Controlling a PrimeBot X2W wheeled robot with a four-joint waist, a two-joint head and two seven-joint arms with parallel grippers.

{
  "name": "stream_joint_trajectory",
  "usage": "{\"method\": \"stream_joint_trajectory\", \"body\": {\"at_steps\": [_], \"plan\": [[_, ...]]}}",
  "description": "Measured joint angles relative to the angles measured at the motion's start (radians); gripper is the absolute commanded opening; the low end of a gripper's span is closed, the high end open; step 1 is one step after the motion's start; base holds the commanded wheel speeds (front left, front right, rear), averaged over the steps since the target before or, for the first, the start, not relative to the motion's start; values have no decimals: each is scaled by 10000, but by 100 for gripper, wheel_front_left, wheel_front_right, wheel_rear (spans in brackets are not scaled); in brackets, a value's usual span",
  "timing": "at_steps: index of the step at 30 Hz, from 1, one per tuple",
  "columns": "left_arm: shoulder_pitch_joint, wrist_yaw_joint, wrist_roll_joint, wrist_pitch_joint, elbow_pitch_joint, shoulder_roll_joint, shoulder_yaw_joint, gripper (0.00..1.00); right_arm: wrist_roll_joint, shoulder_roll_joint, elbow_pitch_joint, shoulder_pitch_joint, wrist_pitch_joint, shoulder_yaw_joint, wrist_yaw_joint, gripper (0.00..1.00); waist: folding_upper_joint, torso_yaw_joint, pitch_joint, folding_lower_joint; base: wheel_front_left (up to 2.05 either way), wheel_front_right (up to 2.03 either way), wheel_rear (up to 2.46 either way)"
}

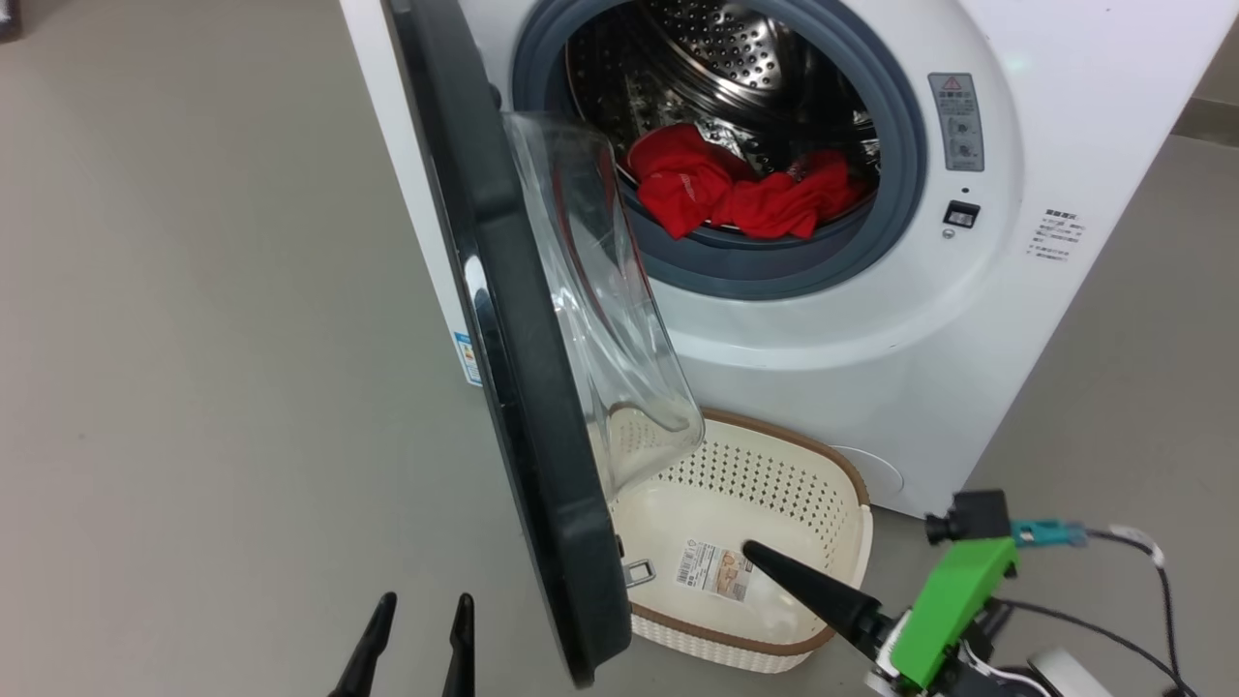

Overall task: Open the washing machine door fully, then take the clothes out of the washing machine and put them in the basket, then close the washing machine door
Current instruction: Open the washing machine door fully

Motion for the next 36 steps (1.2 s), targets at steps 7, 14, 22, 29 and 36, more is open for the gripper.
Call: {"method": "stream_joint_trajectory", "body": {"at_steps": [7,14,22,29,36], "plan": [[1,-2,25,0,4,0,82,100,-619,-443,322,613,-1277,-65,0,100,0,-237,-36,0,0,0,0],[1,0,25,0,4,0,113,100,-1835,-1058,589,639,-3404,443,0,100,0,-374,-2,0,0,0,0],[1,-2,27,0,6,0,194,100,-2527,-1655,1131,569,-5430,1636,0,100,0,-526,54,0,0,0,0],[1,-2,27,0,15,0,293,100,-4077,-1985,1632,257,-6257,2330,2,100,0,-584,20,0,0,0,0],[1,-2,29,0,12,-2,326,100,-5940,-1467,1392,356,-6264,637,2,100,0,-613,67,-1,0,0,0]]}}
